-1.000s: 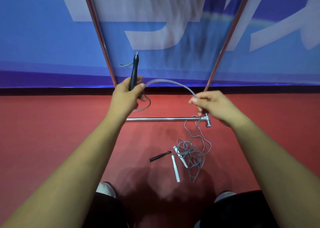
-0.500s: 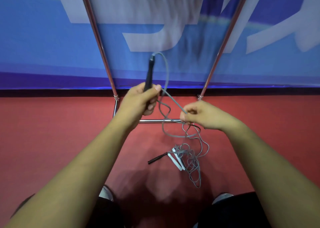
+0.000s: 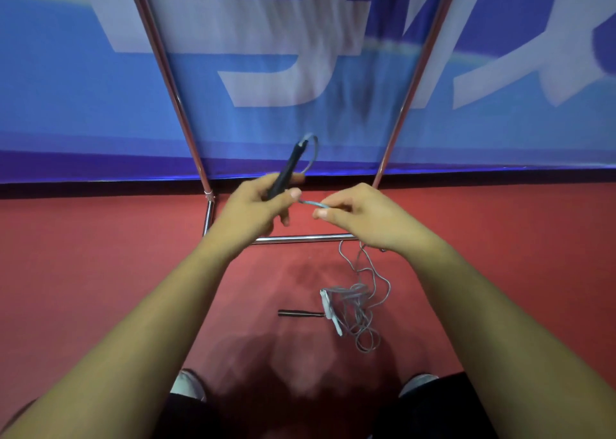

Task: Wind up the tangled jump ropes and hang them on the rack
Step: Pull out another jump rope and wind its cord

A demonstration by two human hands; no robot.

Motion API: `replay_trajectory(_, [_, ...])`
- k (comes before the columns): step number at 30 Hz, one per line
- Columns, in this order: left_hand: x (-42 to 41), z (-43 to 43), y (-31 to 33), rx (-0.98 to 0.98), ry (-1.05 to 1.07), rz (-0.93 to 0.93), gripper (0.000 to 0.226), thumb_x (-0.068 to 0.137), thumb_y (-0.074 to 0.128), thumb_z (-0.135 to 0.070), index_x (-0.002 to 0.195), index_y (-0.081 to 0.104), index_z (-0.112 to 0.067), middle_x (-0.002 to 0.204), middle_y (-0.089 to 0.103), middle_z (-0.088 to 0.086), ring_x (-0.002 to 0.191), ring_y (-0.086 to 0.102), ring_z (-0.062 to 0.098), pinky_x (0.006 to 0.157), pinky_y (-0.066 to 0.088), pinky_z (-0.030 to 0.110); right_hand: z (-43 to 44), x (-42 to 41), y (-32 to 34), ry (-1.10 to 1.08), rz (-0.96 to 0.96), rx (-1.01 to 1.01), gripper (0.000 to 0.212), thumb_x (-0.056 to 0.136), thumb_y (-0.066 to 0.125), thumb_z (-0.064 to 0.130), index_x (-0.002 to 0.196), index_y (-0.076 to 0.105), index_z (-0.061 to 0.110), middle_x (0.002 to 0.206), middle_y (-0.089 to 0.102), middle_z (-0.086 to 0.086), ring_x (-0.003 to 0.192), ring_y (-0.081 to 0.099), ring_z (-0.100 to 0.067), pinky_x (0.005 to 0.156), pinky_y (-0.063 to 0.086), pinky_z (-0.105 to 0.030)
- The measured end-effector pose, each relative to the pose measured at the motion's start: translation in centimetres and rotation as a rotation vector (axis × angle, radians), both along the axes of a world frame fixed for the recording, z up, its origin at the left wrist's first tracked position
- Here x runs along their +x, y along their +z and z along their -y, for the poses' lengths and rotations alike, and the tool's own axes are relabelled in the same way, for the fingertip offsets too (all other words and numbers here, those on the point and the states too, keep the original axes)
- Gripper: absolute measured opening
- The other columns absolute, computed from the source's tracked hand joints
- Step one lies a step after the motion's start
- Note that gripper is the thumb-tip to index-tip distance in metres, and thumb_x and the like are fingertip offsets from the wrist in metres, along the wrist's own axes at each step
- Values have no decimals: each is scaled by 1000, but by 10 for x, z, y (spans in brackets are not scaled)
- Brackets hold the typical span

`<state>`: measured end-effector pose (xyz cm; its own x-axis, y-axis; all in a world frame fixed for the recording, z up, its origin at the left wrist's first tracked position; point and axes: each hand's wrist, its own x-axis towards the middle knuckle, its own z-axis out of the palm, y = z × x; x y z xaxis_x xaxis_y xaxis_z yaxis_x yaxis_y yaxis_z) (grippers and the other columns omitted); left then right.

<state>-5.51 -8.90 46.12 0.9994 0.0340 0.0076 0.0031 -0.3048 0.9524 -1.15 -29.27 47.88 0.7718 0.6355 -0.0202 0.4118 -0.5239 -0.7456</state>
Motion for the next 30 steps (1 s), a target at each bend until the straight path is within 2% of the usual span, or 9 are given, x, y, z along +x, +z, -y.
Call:
replay_trajectory(3, [-5,10,2,56,-151,-7,6,97,64,-18,99,70,-18,57,50,-12,43,38,0,46,30,14,-8,-2,12,-82,56,86,18,96,62,20,89,76,12,49,42,10,49,35,-5,51,26,-21])
replay_trajectory(6, [-1,8,5,-235,-25,9,17,91,67,-22,75,60,-21,58,40,-4,47,29,8,44,23,21,1,4,7,-67,-2,72,18,95,64,21,78,71,17,50,50,13,49,40,-2,52,33,-20])
replay_trajectory(10, [7,-12,14,-627,190,40,14,87,61,-17,78,51,-16,58,40,-3,50,28,11,43,16,20,40,24,-40,-34,-179,-355,23,96,63,21,75,68,13,62,55,5,56,44,-6,60,38,-26])
replay_trajectory(12, [9,-24,13,-447,277,38,8,94,62,-13,87,59,-13,59,49,-5,48,36,10,43,22,21,56,30,-59,-102,-240,-406,26,96,63,21,72,70,14,64,59,-2,61,47,-15,65,38,-30])
replay_trajectory(15, [12,-31,1,-75,395,1,18,97,60,-7,112,65,-16,74,62,-9,48,54,-2,50,43,15,53,30,-50,-253,-218,-111,23,96,64,21,80,73,7,68,66,-18,63,53,-19,65,40,-33])
replay_trajectory(18, [9,-22,-6,41,355,36,20,95,63,-10,115,66,-12,75,61,-6,49,50,-2,51,40,13,31,23,-18,-235,-104,41,17,96,63,21,92,74,10,58,59,-13,50,50,-10,53,38,-26])
replay_trajectory(24, [-3,5,0,-47,-99,-66,11,100,60,-19,103,70,-15,74,66,9,51,47,16,44,31,21,-5,2,7,-102,-28,84,15,95,64,17,88,75,10,42,45,16,42,37,-4,48,26,-17])
replay_trajectory(26, [-2,6,-1,-77,-67,-81,18,100,59,-19,82,62,-16,59,54,2,48,36,14,43,25,21,-4,5,3,-104,-43,103,15,93,66,16,82,72,8,45,47,13,43,37,-2,47,27,-14])
replay_trajectory(30, [7,-11,9,-541,171,-28,28,101,53,-12,75,46,-17,54,33,-7,44,24,6,40,18,16,30,24,-38,-72,-182,-191,23,94,65,16,75,62,5,62,53,-1,53,42,-6,56,38,-20])
